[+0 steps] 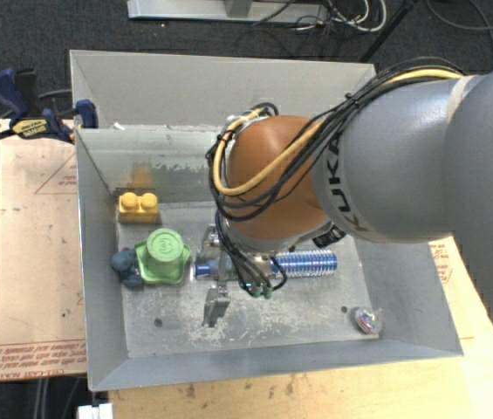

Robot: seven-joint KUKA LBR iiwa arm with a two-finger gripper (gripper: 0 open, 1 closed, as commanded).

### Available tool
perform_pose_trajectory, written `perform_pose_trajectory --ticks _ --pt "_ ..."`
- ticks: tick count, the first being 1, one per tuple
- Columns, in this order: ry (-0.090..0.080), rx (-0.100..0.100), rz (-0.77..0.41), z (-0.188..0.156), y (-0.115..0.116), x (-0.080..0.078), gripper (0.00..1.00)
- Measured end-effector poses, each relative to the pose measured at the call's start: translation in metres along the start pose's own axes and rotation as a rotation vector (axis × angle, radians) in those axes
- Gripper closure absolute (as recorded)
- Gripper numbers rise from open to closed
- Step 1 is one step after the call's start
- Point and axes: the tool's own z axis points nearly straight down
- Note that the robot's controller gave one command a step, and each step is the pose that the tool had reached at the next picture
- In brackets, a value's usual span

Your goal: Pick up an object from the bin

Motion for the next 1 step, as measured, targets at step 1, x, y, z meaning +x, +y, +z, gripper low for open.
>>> perform_pose_trajectory --ticks 1 --pt "-0.007 0.002 -0.033 0.0513 -0.0505 -0.0485 0.00"
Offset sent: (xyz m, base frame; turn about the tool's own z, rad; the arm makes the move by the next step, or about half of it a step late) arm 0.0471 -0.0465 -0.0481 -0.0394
